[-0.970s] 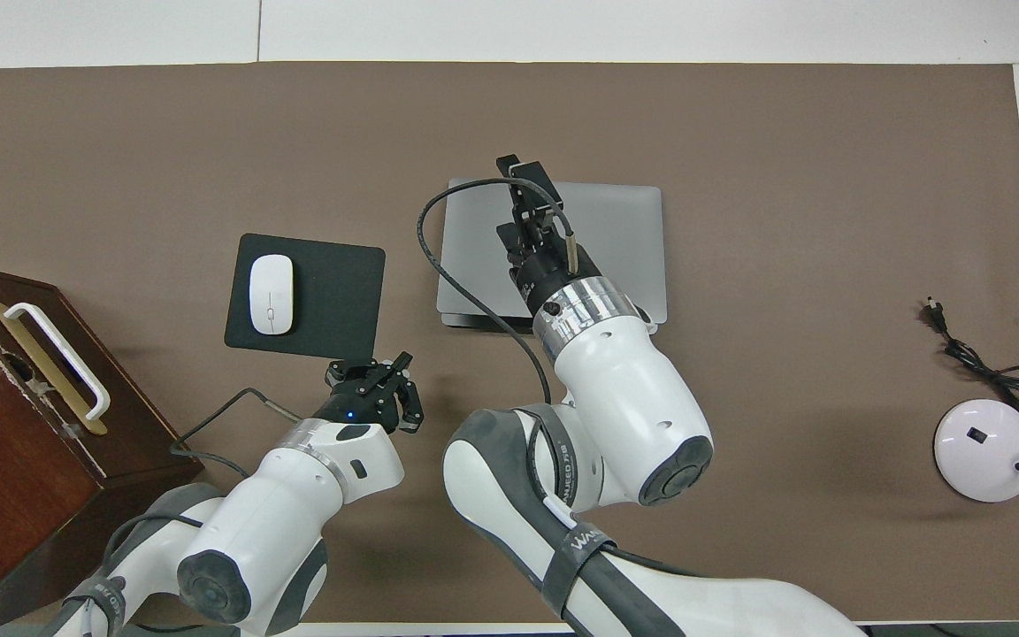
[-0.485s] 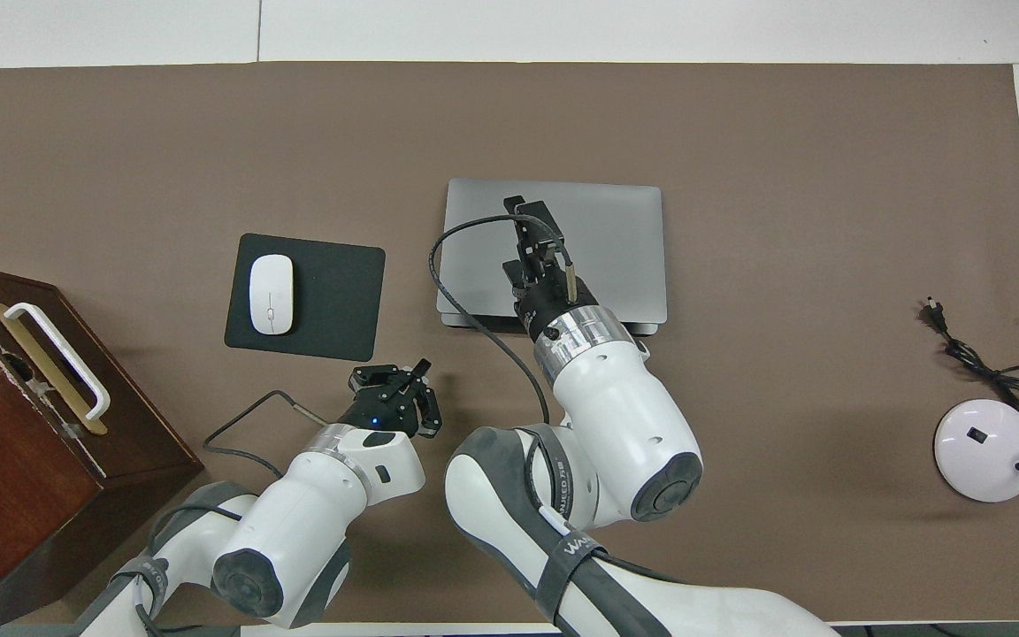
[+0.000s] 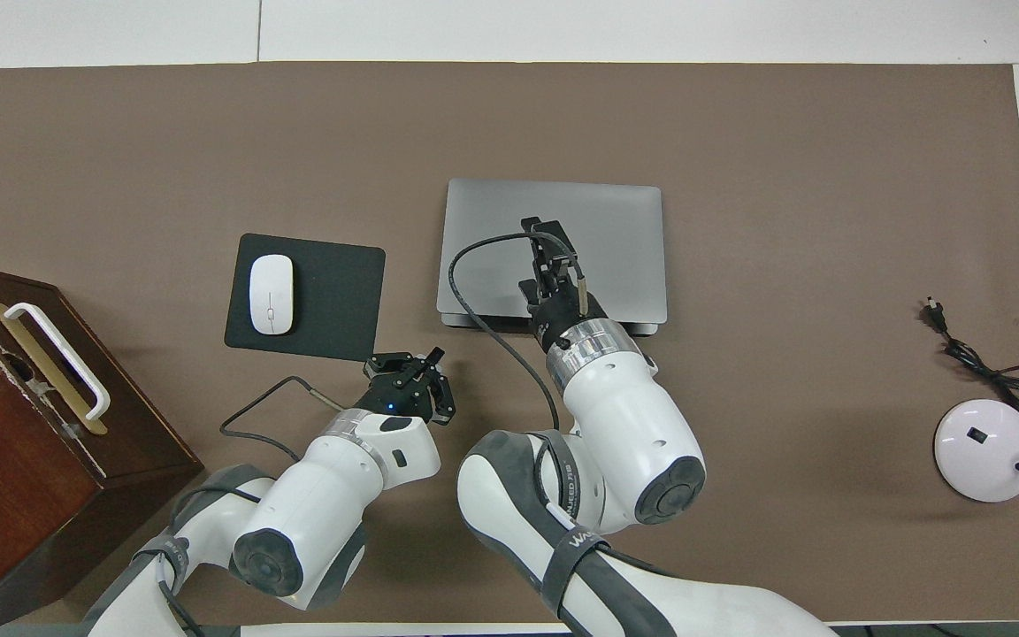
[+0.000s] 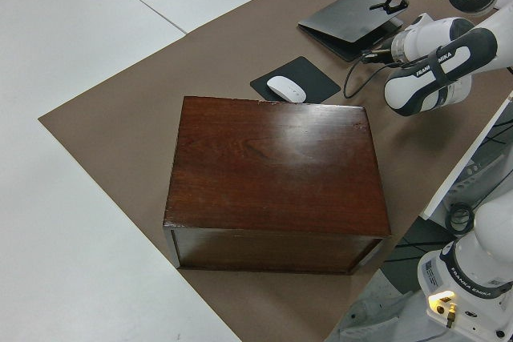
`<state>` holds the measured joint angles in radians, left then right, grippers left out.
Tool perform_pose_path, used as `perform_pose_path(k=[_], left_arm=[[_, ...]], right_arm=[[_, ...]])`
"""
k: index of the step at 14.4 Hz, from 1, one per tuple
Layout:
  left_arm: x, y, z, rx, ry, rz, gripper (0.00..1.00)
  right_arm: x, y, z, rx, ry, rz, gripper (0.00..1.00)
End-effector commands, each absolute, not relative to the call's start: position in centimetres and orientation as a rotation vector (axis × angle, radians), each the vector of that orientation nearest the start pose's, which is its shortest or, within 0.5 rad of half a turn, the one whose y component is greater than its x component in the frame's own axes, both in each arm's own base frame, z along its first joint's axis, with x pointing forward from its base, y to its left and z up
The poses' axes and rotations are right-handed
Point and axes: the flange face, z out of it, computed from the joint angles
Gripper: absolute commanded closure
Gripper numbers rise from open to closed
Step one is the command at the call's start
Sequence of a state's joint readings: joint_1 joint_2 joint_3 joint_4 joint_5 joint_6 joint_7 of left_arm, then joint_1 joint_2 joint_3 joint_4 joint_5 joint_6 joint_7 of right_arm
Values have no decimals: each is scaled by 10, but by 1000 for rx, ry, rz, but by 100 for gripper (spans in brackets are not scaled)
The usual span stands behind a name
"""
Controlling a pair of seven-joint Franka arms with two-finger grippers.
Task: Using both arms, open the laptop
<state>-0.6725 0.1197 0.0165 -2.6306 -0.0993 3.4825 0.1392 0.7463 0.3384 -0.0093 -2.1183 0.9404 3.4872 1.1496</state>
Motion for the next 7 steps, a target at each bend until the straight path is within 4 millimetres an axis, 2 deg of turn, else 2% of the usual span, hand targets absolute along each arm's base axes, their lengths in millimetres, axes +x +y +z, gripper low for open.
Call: perform_pose_path(k=[1,2,5,7], left_arm=[[400,-293,288,-2924,1050,-1186,100],[403,-294,289,-2925,1045,-1190,100],[414,-298,289,-2925,1028,-1208,100],[419,-300,287,-2924,1026,-1208,100]], right_arm=[[485,319,340,-1712,1525,-507,0],[479,323,338,-1720,1524,-500,0],[475,317,333,-1737,1545,-516,0],[468,320,330,-1755,1546,-515,0]])
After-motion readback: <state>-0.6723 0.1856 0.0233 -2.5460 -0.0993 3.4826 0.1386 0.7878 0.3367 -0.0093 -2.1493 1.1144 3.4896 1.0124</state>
